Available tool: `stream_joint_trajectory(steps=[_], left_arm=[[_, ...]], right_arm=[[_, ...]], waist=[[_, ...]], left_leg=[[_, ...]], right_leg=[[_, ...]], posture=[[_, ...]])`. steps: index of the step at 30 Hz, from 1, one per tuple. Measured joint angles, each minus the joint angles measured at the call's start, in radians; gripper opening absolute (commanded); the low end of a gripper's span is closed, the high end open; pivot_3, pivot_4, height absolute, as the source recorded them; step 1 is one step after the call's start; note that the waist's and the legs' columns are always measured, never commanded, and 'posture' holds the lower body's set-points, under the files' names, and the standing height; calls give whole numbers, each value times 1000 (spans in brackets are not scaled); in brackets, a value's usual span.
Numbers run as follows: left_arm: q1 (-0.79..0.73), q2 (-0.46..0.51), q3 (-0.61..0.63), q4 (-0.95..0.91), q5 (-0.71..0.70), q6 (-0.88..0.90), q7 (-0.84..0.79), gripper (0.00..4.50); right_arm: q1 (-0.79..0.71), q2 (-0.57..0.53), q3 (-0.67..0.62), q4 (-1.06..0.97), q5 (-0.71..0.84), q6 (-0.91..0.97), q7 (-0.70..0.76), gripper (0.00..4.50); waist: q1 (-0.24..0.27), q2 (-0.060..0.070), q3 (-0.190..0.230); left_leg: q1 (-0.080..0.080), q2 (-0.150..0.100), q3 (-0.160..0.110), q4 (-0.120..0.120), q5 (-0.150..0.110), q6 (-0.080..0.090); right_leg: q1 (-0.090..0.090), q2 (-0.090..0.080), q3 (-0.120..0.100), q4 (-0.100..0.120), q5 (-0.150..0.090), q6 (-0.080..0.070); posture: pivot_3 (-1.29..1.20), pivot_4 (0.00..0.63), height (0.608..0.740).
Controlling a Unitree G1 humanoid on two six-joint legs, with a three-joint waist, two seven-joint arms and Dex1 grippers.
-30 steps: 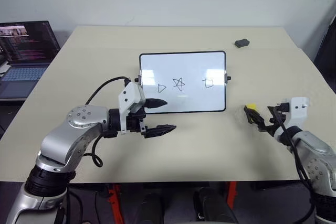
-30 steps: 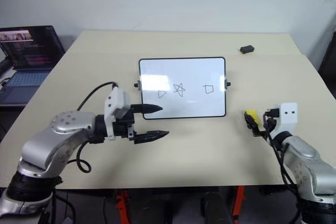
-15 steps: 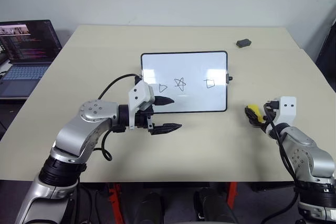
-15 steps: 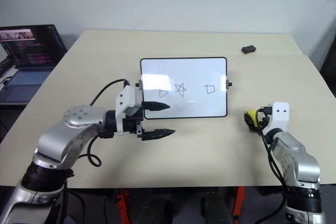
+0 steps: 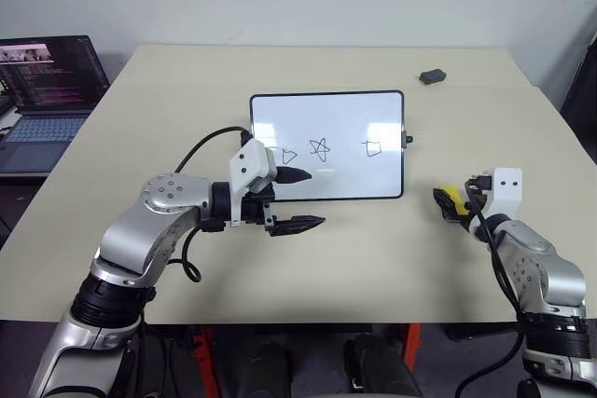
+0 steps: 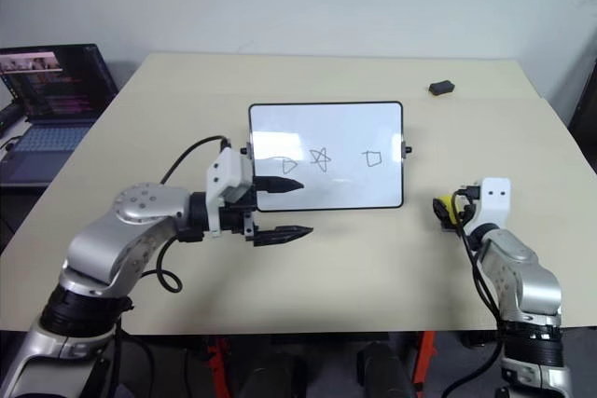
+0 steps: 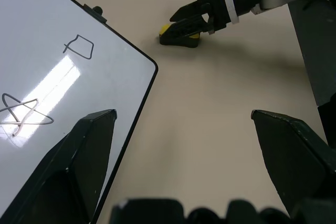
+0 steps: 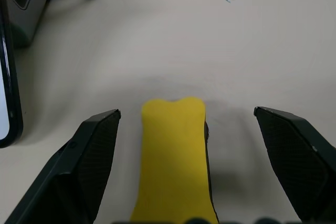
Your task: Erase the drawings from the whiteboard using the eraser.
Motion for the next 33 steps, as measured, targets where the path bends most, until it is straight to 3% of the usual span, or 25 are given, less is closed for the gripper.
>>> stream_joint_trajectory(steps=[6,7,9,16,27,33], left_arm=[[1,0,0,0,1,0,2,4500],[1,0,0,0,1,0,2,4500],[2,0,0,0,1,0,2,4500],[9,1,0,-1,1,9,3,4500],[16,-1,3,-2,0,11,13,4500],[104,-7,60,-29,1,45,116,4500]], right_arm=[[-2,13,7,22,-17,-1,5,4464],[-2,16,8,25,-18,-1,6,4297],[-4,19,10,31,-25,-3,9,3893],[-10,25,11,38,-43,-4,13,1396],[-11,31,8,38,-55,-8,19,1331],[32,28,3,10,-54,-75,66,1331]], waist=[[0,0,0],[0,0,0],[0,0,0],[0,0,0],[0,0,0],[0,0,0]], left_leg=[[0,0,0,0,0,0],[0,0,0,0,0,0],[0,0,0,0,0,0],[0,0,0,0,0,0],[0,0,0,0,0,0],[0,0,-3,0,0,0]], right_leg=[[0,0,0,0,0,0],[0,0,0,0,0,0],[0,0,0,0,0,0],[0,0,0,0,0,0],[0,0,0,0,0,0],[0,0,0,0,0,0]], posture=[[0,150,740],[0,150,740],[0,150,740],[0,150,740],[0,150,740],[0,150,740]])
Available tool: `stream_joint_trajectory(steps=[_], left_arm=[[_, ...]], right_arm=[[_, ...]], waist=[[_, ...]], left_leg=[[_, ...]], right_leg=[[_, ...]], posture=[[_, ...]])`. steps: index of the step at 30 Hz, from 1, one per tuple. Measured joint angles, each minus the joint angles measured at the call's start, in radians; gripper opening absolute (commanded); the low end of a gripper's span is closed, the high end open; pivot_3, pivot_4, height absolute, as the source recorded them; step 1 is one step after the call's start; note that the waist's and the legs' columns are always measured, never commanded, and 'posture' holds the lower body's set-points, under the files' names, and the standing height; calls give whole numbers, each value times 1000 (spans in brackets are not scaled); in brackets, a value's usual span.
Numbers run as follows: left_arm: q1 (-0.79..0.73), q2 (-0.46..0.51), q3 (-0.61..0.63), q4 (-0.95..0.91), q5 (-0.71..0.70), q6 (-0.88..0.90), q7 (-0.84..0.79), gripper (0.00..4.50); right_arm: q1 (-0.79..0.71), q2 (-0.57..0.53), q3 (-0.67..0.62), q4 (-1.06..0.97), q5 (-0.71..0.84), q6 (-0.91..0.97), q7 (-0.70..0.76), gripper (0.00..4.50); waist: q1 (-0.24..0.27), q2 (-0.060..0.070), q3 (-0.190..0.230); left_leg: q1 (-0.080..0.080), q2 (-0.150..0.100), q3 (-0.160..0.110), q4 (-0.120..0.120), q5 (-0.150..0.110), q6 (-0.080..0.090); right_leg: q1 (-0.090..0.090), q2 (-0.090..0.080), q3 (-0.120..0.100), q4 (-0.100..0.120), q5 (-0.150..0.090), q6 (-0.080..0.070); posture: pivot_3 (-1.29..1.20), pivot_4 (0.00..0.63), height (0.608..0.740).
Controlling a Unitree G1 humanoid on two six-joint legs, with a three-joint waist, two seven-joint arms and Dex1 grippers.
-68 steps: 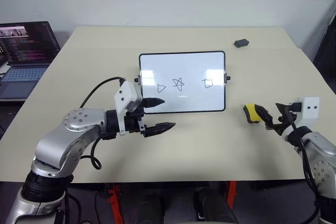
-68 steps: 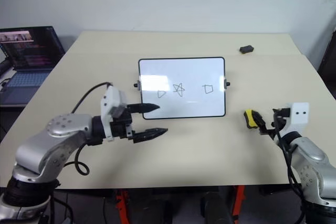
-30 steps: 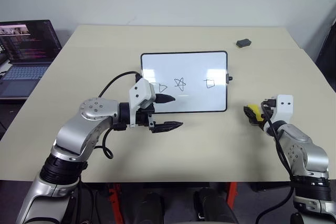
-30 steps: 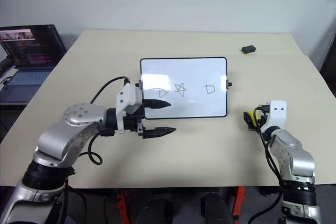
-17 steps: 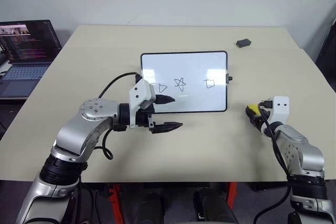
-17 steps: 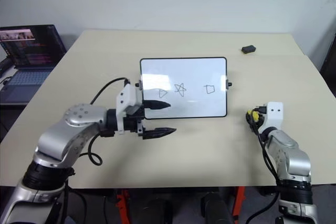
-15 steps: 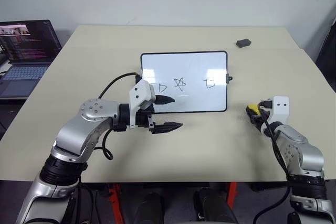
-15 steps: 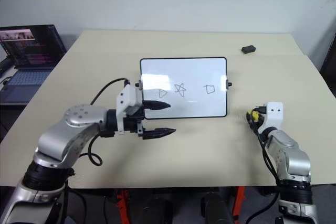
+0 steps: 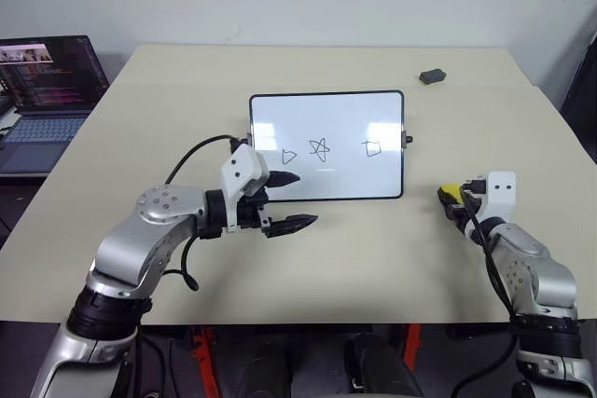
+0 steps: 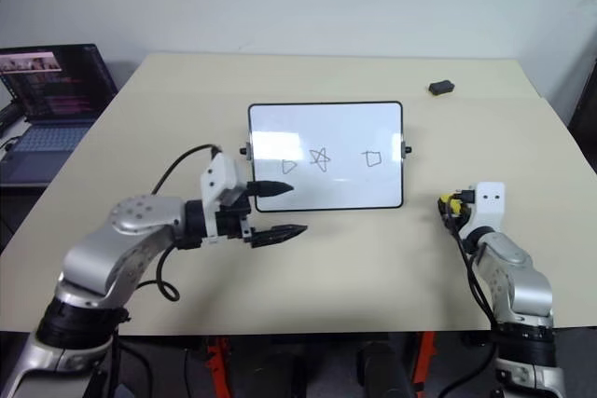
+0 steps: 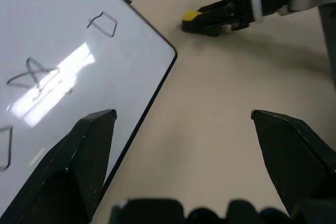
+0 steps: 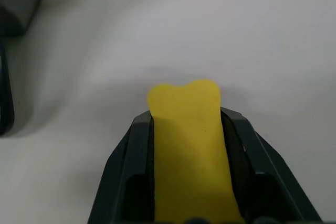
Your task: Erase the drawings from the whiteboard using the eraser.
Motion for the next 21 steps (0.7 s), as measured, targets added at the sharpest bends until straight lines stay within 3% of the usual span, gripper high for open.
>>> stream_joint_trajectory(steps=[6,12,16,21], left_arm=[[84,5,143,-20,23,48,165,4500],[138,23,200,-34,43,105,250,4500],[130,35,203,-43,43,141,263,4500],[82,53,197,-28,56,152,260,4500]], right_arm=[[94,-18,34,-116,-12,-104,79,1331],[146,-45,222,-240,-72,-171,194,1331],[72,-29,363,-263,-111,-206,249,1330],[-103,48,451,-218,-162,-241,255,1329]], waist=[[-1,0,0],[0,0,0],[-1,0,0],[0,-1,0]], left_leg=[[1,1,0,0,0,0],[1,2,-1,1,0,0],[2,2,0,1,0,0],[1,1,-1,1,0,0]], right_leg=[[0,-1,0,1,0,0],[0,-1,0,1,0,0],[0,-1,0,2,0,0],[0,-1,-1,1,0,0]], posture=[[0,150,740],[0,150,740],[0,150,740],[0,150,740]])
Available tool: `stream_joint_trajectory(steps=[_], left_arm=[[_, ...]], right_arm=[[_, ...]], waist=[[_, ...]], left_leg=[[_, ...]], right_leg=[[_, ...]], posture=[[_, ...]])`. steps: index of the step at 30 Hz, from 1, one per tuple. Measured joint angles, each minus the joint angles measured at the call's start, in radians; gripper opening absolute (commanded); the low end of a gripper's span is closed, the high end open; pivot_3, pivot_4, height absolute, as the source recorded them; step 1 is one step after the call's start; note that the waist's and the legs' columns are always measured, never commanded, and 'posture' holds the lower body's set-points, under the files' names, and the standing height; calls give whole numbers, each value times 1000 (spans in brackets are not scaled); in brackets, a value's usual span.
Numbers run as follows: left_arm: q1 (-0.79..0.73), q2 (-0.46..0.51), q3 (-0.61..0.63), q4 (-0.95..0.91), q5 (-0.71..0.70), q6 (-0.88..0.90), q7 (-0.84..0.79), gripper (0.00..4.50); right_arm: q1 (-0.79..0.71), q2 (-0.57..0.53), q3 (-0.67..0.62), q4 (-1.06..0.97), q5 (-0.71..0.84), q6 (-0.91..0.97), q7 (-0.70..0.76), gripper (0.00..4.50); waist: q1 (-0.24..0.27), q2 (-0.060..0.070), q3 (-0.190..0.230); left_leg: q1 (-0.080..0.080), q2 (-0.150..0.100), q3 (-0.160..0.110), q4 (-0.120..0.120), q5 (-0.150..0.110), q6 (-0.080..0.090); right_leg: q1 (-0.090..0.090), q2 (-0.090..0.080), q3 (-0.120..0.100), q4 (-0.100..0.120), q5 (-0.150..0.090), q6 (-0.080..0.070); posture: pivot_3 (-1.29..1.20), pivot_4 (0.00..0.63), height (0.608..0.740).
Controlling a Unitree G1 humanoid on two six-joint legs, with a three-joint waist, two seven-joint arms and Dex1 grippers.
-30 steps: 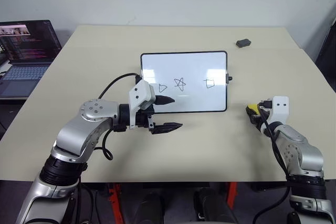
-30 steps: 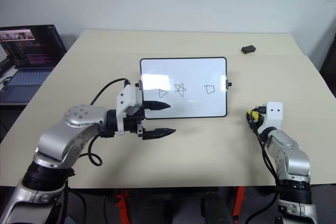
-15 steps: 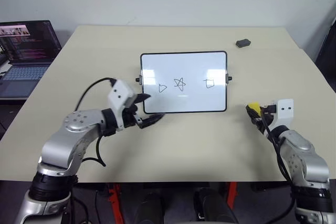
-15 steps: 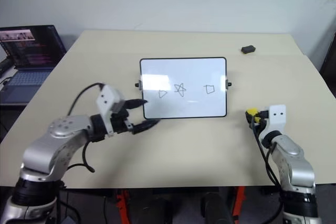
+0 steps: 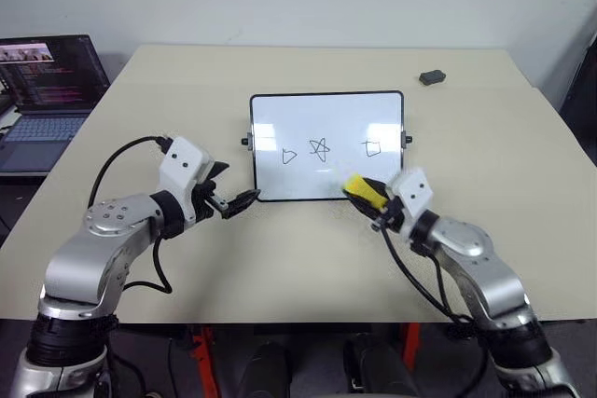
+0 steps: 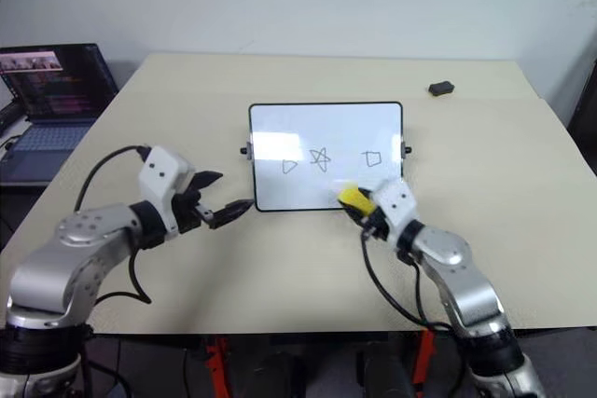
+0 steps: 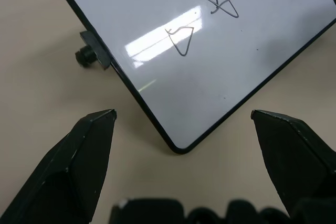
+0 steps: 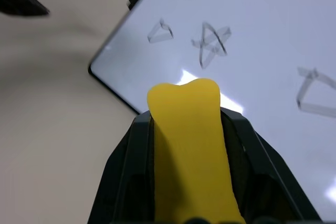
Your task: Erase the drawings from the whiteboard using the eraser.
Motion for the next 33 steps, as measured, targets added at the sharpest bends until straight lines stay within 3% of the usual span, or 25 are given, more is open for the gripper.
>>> stream_joint_trajectory(steps=[9,17,26,33], left_arm=[[-45,4,-4,72,61,-5,40,4500],[-42,15,-5,76,76,-2,37,4500],[-34,24,-5,74,75,19,22,4500],[-36,24,-5,73,76,20,18,4500]], right_arm=[[-364,186,67,381,-154,-127,-93,1329],[-583,331,95,714,-268,-259,-181,1329],[-648,399,112,1058,-339,-359,-218,1328],[-625,396,118,1067,-350,-366,-161,1327]], waist=[[-2,0,0],[-4,0,0],[-6,0,0],[-14,-1,-1]], left_leg=[[-1,0,0,0,0,0],[-2,0,0,-1,0,-1],[-2,-1,0,-1,0,-1],[1,0,-1,0,0,0]], right_leg=[[-3,-1,0,1,3,-5],[-5,-3,0,3,4,-6],[-5,-4,0,4,4,-7],[-3,-4,-1,5,4,-7]], posture=[[0,150,740],[0,150,740],[0,150,740],[0,150,740]])
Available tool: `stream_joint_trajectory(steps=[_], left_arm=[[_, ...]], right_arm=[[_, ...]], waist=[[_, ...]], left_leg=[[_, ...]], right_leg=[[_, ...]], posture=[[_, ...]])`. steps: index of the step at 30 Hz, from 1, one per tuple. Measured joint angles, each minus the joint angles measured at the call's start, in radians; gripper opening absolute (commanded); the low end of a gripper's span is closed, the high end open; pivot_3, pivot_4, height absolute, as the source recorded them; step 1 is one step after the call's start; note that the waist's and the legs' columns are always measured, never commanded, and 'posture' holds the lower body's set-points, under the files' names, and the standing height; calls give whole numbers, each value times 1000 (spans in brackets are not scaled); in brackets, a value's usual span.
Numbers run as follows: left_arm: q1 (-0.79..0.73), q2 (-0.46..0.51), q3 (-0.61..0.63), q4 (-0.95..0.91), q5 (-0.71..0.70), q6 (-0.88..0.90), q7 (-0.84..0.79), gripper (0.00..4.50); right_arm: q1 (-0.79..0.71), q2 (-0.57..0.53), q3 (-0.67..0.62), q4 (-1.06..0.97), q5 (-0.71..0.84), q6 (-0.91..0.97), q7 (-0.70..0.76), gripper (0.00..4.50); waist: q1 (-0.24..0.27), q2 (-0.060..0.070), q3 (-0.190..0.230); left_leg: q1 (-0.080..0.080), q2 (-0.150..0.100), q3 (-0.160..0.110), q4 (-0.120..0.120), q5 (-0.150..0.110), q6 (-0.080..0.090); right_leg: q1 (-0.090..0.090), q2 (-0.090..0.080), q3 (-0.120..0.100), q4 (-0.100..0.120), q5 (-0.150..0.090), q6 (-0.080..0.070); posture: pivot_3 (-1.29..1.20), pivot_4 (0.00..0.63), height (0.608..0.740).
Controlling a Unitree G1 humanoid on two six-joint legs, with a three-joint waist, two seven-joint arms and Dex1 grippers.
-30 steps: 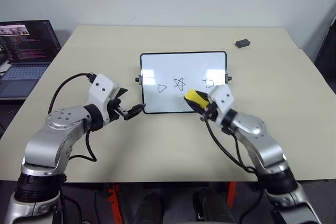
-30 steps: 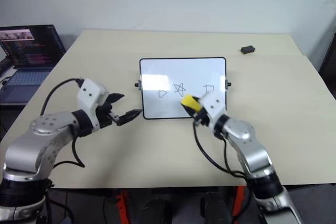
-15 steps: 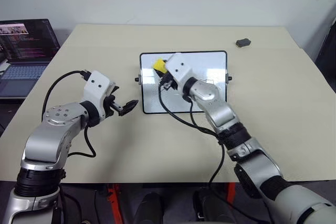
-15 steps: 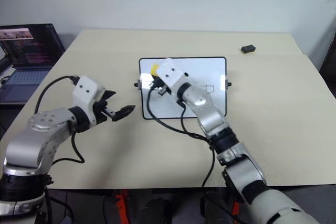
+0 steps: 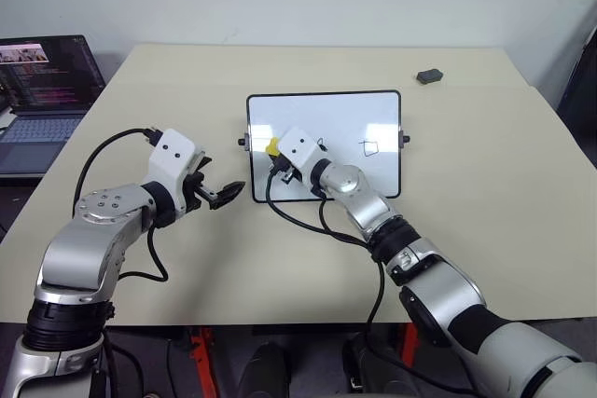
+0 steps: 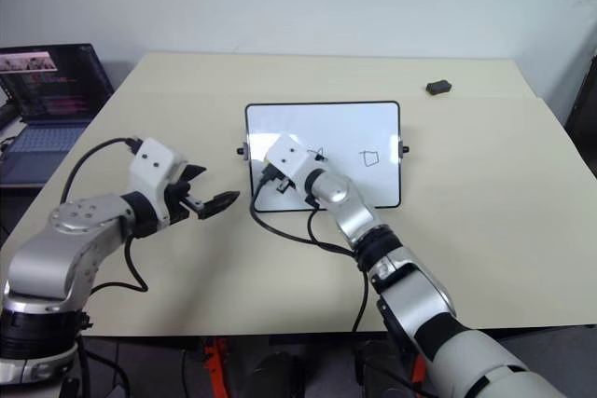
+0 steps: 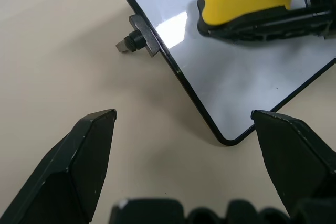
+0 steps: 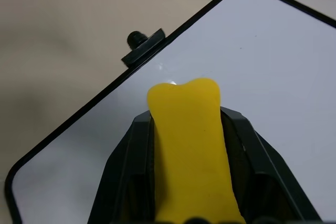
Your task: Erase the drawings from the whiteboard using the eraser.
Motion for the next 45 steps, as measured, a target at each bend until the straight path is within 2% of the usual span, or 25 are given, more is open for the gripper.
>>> stream_joint_trajectory(steps=[5,13,18,29,38,45], left_arm=[[0,0,0,0,-1,0,-3,4500],[-2,14,-1,7,-5,-2,-49,4500],[-2,17,-1,17,-3,-5,-58,4500],[3,16,-1,17,-2,-7,-62,4500],[8,15,-1,17,-2,-8,-64,4500],[9,10,-2,17,-2,-8,-64,4500]], right_arm=[[59,-15,47,-59,-19,32,75,1327],[9,-17,-26,-56,-17,23,-41,1326],[-5,-18,-26,-41,-30,10,-67,1326],[75,-46,38,-141,-42,104,91,1326],[39,-62,1,-139,-39,103,6,1326],[41,-72,-4,-143,-40,104,13,1326]], waist=[[-2,-1,0],[-2,0,0],[-7,0,0],[-8,-1,-1],[-5,-1,-1],[-4,-1,-1]], left_leg=[[4,0,0,0,0,0],[1,0,0,0,1,0],[-1,0,0,-1,0,0],[3,0,-1,1,1,1],[2,0,-1,0,1,0],[2,0,-1,0,1,0]], right_leg=[[3,0,0,0,0,0],[2,0,0,-1,0,-1],[-1,0,0,-1,0,-1],[3,1,-1,0,0,-1],[3,0,-1,-1,1,-1],[3,0,-1,-1,1,-1]], posture=[[0,150,740],[0,150,740],[0,150,740],[0,150,740],[0,150,740],[0,150,740]])
